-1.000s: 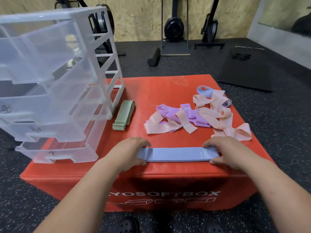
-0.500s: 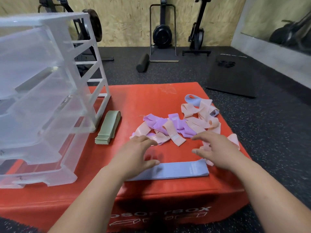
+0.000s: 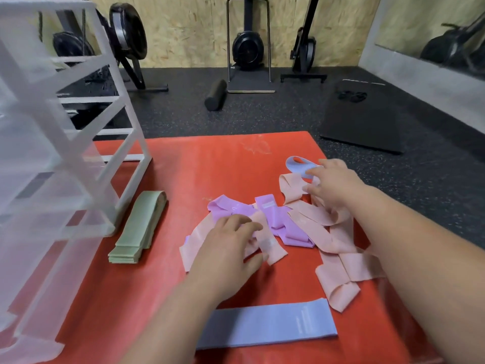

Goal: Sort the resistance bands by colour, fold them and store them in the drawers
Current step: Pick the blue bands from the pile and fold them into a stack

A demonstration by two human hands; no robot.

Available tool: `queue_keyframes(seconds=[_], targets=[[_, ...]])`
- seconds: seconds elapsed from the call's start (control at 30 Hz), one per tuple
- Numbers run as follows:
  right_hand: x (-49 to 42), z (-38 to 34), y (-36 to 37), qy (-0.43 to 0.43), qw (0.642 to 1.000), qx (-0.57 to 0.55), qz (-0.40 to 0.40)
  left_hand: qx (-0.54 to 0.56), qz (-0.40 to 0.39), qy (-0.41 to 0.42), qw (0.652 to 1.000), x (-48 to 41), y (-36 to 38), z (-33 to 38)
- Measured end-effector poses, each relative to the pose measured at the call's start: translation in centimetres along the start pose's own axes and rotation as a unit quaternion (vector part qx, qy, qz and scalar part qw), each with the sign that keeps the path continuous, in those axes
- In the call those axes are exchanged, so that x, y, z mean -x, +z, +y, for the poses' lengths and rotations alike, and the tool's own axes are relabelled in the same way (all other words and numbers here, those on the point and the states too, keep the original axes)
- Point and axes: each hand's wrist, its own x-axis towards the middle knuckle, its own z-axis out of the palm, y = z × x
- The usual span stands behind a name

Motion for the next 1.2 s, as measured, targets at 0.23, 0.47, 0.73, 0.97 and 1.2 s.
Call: queue_keyframes(seconds=[0.23,0.47,0.73,0.97,1.2], targets=[[-5.1,1.3,2.1,-0.031,0.992,0.097,-0.069,0.008,0.022,0.007,1.000,-0.4,0.5,-0.7],[-3.3,-0.3,-1.9,-0.068,0.969,-0.206,0.117,0.026,0.042,-0.017,0.999,0.1,-1.4,-0.2],[1.5,-1.9,-9.9,-0.097,0.900,-0.370,0.211,0.042,0.073,-0.008,0.996,1.4,-4.2,0.9],[5.0,-2.6,-12.5,-0.093,0.939,-0.258,0.208,0.044,0.079,-0.013,0.996,2.9,-6.4,1.5],[7.7,-1.7,-13.1,-0.076,0.927,-0.293,0.223,0.041,0.084,-0.017,0.995,3.7,-7.5,1.8]])
